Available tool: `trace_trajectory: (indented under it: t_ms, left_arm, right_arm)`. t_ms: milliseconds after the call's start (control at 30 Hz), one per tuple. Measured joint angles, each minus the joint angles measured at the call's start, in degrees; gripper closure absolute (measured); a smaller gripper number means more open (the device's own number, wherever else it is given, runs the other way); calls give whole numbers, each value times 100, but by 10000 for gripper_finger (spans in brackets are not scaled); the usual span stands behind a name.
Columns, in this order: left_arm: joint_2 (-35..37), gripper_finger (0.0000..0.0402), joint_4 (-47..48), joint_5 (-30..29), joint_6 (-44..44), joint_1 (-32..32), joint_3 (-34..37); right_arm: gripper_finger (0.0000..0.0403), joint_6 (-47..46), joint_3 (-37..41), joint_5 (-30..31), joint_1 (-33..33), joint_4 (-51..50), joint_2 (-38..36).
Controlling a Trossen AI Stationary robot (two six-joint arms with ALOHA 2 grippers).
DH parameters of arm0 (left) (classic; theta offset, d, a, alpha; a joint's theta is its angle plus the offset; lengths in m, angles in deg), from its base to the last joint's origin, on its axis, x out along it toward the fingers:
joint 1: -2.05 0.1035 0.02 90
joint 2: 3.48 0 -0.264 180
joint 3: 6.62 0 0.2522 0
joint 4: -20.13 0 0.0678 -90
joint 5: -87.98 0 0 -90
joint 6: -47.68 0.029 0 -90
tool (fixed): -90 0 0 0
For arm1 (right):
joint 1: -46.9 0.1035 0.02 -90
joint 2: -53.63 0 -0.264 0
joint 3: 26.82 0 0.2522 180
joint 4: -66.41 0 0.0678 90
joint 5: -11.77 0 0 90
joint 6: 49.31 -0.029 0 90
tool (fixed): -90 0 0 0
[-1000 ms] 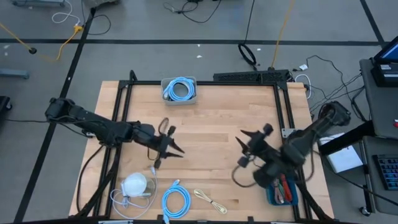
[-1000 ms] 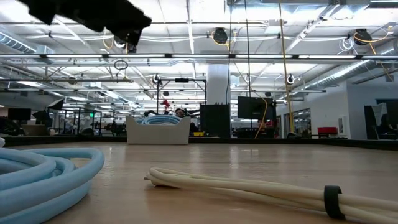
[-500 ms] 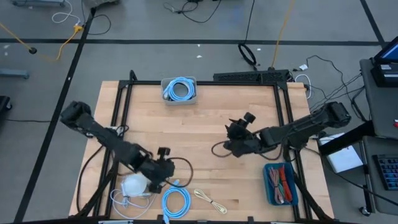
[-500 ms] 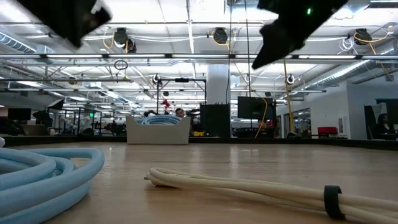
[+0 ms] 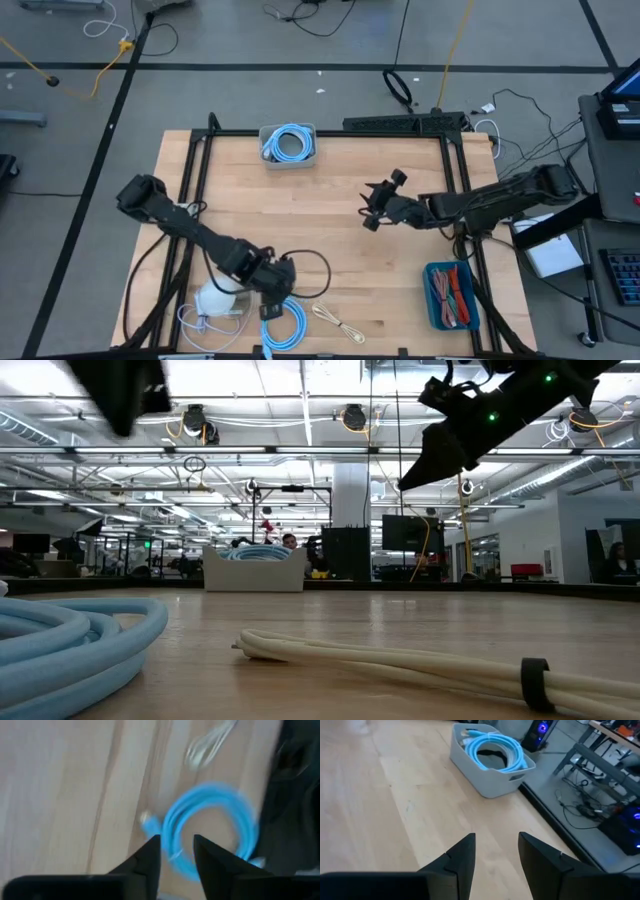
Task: Pick & Place USB Port
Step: Put the blue HDMI cable into the gray bin
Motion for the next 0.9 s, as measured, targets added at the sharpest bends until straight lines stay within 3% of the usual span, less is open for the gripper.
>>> trace_trajectory:
  t_ms: [233, 367, 533, 733, 900]
  left_arm:
    - [-358, 160, 39, 263, -776, -66, -463]
    - [-916, 122, 451, 510, -592, -177, -770]
    - [-1436, 120, 1066, 189, 265, -173, -1316]
    - [-1446, 149, 1184, -1037, 1878, -110, -1585]
    - [-1577, 153, 1129, -698, 2699, 120, -1585]
  right_arm:
    - [262, 189, 112, -5, -45, -9, -230]
    - [261, 245, 164, -3, -46, -8, -311]
    - [261, 295, 179, -2, -51, 58, -360]
    - [261, 423, 182, 0, -54, 220, -360]
    - [261, 434, 233, 11, -72, 204, -360]
